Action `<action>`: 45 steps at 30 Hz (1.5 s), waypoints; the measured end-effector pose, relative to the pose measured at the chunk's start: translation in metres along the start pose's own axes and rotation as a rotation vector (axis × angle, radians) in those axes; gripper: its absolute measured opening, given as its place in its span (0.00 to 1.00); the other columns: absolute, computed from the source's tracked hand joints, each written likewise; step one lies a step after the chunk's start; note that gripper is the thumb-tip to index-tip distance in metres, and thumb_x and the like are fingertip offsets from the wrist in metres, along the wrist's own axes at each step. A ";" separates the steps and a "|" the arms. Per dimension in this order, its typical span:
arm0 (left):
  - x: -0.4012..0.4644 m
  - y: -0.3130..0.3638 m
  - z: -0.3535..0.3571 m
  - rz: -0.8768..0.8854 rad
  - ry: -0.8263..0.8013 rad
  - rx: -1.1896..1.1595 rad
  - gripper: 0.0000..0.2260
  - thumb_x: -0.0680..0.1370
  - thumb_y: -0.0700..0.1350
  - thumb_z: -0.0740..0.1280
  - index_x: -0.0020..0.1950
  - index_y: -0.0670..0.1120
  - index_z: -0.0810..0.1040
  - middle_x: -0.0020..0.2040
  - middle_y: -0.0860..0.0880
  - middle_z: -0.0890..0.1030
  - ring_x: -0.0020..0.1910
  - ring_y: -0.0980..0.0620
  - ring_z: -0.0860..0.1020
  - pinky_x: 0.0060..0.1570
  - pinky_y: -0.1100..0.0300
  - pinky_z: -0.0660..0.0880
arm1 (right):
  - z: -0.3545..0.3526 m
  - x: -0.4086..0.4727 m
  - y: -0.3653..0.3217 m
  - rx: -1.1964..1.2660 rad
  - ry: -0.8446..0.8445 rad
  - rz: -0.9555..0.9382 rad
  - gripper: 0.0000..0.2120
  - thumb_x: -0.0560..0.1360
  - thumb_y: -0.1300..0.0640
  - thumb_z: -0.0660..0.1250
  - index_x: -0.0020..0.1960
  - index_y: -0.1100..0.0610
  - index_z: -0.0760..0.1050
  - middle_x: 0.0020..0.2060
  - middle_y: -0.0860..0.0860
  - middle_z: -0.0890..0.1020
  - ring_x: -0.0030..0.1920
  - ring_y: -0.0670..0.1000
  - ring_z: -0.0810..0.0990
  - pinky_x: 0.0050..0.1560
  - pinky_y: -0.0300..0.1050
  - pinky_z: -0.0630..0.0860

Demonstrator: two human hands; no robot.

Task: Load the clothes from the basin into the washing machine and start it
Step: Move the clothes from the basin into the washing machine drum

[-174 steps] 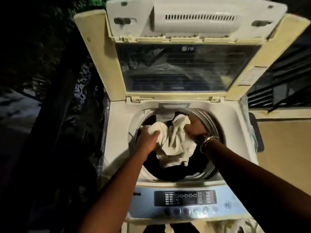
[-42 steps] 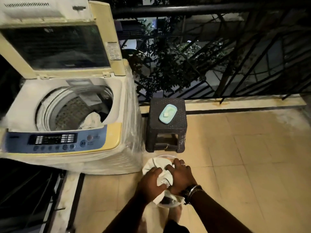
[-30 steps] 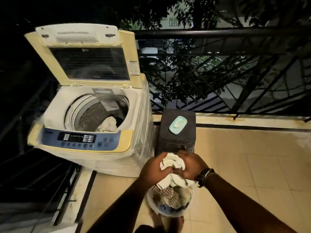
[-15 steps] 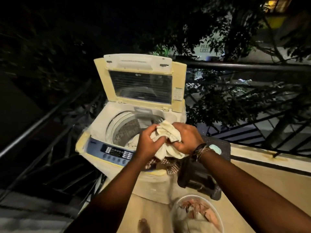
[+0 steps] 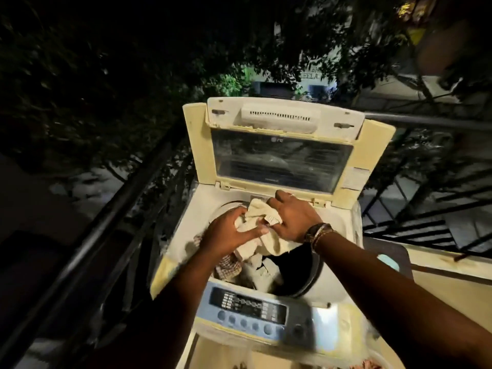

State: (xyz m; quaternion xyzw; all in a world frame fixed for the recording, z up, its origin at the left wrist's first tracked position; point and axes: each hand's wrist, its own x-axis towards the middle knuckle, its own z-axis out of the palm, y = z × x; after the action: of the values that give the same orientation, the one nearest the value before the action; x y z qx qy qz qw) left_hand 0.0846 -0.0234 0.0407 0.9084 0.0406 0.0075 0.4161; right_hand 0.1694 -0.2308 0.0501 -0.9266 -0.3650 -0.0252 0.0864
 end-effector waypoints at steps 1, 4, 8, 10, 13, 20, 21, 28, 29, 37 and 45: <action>0.006 -0.010 0.003 -0.017 -0.013 0.004 0.30 0.67 0.73 0.72 0.62 0.58 0.77 0.56 0.61 0.80 0.56 0.58 0.78 0.57 0.57 0.76 | 0.005 0.003 -0.003 -0.006 -0.011 0.018 0.29 0.73 0.38 0.64 0.68 0.52 0.69 0.56 0.53 0.73 0.52 0.59 0.79 0.39 0.47 0.72; 0.024 -0.036 0.017 -0.011 -0.065 -0.056 0.32 0.69 0.73 0.66 0.64 0.53 0.77 0.60 0.55 0.82 0.59 0.53 0.79 0.60 0.53 0.76 | 0.026 0.012 -0.006 -0.032 -0.061 0.070 0.31 0.69 0.41 0.60 0.69 0.52 0.69 0.56 0.54 0.73 0.52 0.60 0.78 0.40 0.51 0.76; 0.036 -0.063 0.039 -0.012 -0.093 0.000 0.22 0.76 0.61 0.70 0.65 0.52 0.78 0.61 0.52 0.80 0.58 0.52 0.79 0.58 0.58 0.74 | 0.059 0.016 -0.001 -0.017 -0.178 0.216 0.30 0.71 0.41 0.67 0.70 0.51 0.70 0.61 0.55 0.71 0.56 0.62 0.77 0.48 0.56 0.79; 0.035 -0.080 0.044 0.001 -0.023 0.059 0.13 0.76 0.49 0.74 0.60 0.51 0.81 0.57 0.49 0.81 0.55 0.50 0.80 0.50 0.65 0.69 | 0.077 0.014 -0.001 0.014 -0.292 0.287 0.29 0.73 0.37 0.66 0.71 0.49 0.71 0.66 0.55 0.71 0.62 0.63 0.76 0.57 0.58 0.78; 0.030 -0.105 0.047 -0.058 -0.013 0.062 0.08 0.76 0.43 0.74 0.54 0.49 0.83 0.52 0.49 0.81 0.52 0.51 0.81 0.46 0.72 0.66 | 0.087 0.004 -0.007 0.112 -0.429 0.422 0.23 0.76 0.41 0.65 0.69 0.47 0.74 0.67 0.55 0.75 0.63 0.62 0.77 0.60 0.56 0.77; 0.024 -0.129 0.049 -0.172 -0.051 -0.027 0.07 0.75 0.48 0.75 0.53 0.52 0.83 0.48 0.52 0.83 0.47 0.54 0.82 0.49 0.61 0.77 | 0.091 -0.013 -0.012 0.273 -0.256 0.626 0.15 0.73 0.60 0.63 0.57 0.53 0.80 0.50 0.61 0.84 0.53 0.65 0.82 0.49 0.52 0.77; 0.023 -0.128 0.050 -0.181 -0.046 -0.040 0.07 0.75 0.48 0.75 0.53 0.51 0.83 0.47 0.52 0.83 0.46 0.54 0.82 0.49 0.61 0.78 | 0.087 -0.012 -0.011 0.307 -0.196 0.644 0.15 0.73 0.61 0.64 0.58 0.54 0.80 0.50 0.61 0.85 0.52 0.65 0.82 0.49 0.52 0.77; 0.017 -0.098 0.042 -0.134 -0.224 -0.130 0.42 0.66 0.54 0.83 0.76 0.52 0.67 0.66 0.49 0.76 0.64 0.50 0.75 0.61 0.63 0.74 | 0.030 0.021 -0.022 1.120 0.360 0.827 0.08 0.78 0.55 0.65 0.49 0.57 0.81 0.45 0.53 0.84 0.46 0.55 0.81 0.55 0.53 0.76; 0.019 -0.096 0.043 -0.108 -0.286 -0.088 0.53 0.61 0.60 0.83 0.80 0.56 0.58 0.74 0.50 0.71 0.70 0.51 0.70 0.68 0.56 0.71 | 0.018 0.027 -0.026 1.284 0.431 0.869 0.10 0.75 0.54 0.66 0.48 0.60 0.80 0.43 0.54 0.84 0.45 0.56 0.82 0.54 0.54 0.77; 0.045 -0.050 0.059 -0.138 -0.306 -0.175 0.30 0.71 0.50 0.80 0.69 0.45 0.76 0.64 0.44 0.82 0.64 0.45 0.80 0.62 0.54 0.76 | -0.077 0.051 -0.054 2.087 0.474 0.568 0.17 0.68 0.54 0.71 0.53 0.62 0.79 0.45 0.59 0.79 0.44 0.58 0.79 0.48 0.50 0.75; 0.062 0.048 -0.009 -0.358 0.257 -0.859 0.10 0.85 0.36 0.56 0.61 0.43 0.76 0.56 0.45 0.79 0.54 0.47 0.77 0.59 0.50 0.75 | -0.060 -0.007 -0.004 1.292 0.469 0.381 0.16 0.73 0.51 0.72 0.53 0.63 0.80 0.48 0.57 0.85 0.49 0.57 0.83 0.57 0.59 0.79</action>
State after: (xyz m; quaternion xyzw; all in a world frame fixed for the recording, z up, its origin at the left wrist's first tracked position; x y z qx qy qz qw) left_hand 0.1494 -0.0431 0.0815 0.6250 0.2407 0.0641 0.7398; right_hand 0.1625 -0.2439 0.1093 -0.7079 -0.1106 0.0129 0.6975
